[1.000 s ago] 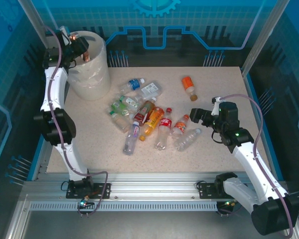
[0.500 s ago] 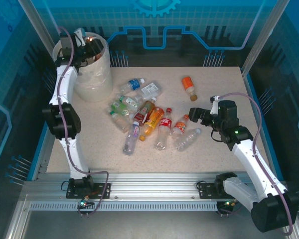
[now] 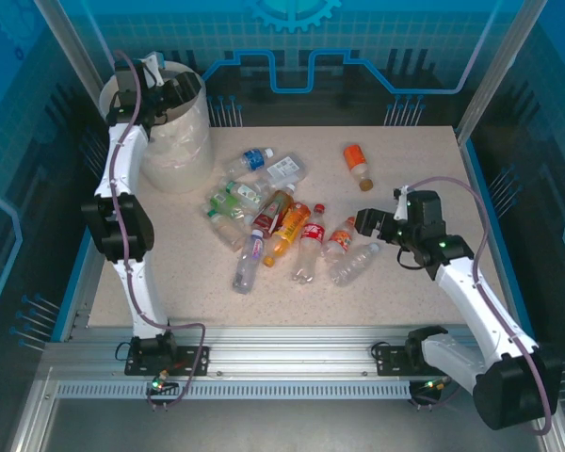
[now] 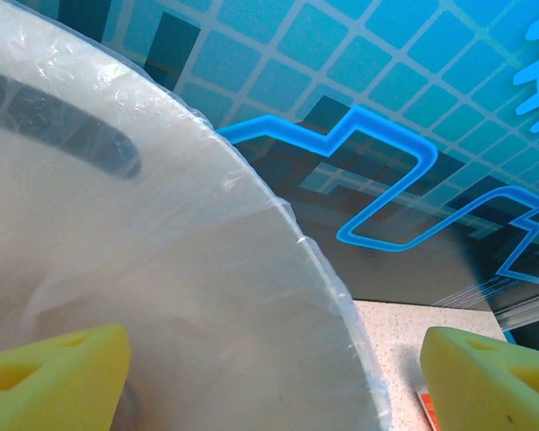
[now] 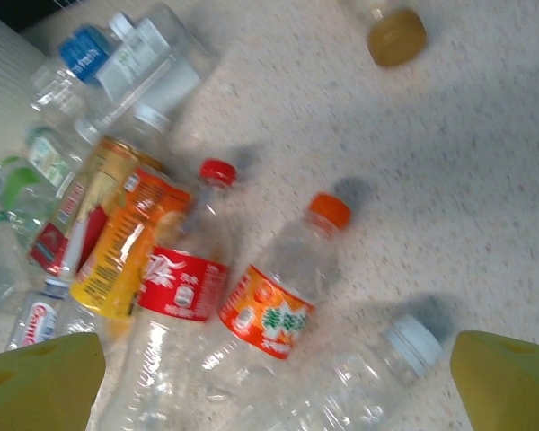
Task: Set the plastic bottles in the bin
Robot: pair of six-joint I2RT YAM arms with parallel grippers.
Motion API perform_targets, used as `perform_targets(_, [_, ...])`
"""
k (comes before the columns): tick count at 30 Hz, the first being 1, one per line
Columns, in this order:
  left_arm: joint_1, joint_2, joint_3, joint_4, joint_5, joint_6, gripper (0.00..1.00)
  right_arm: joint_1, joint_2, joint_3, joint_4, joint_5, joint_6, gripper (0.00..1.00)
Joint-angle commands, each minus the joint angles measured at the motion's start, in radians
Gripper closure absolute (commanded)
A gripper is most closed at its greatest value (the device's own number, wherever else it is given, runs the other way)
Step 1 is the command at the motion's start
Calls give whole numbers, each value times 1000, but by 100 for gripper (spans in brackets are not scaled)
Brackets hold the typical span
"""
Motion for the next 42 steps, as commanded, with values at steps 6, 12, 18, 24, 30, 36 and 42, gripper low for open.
perform_targets(6, [-9, -142, -52, 46, -4, -23, 6, -13, 4, -44, -161, 122, 234, 0])
perform_targets(12, [-16, -311, -239, 146, -22, -71, 1, 11, -44, -153, -146, 86, 446, 0])
perform_targets(18, [-55, -488, -431, 221, -31, -114, 1, 59, -46, -207, -69, 60, 610, 0])
perform_targets(24, [-169, -658, -676, 317, 3, -153, 1, 122, 21, -238, 80, 68, 793, 2])
perform_targets(30, [-328, -743, -829, 321, -21, -148, 1, 186, 129, -203, 56, 135, 910, 1])
perform_targets(36, [-418, -738, -876, 303, 17, -184, 1, 220, 195, -224, 87, 190, 987, 6])
perform_targets(42, [-480, -723, -943, 351, -16, -199, 1, 219, 247, -202, 116, 232, 997, 12])
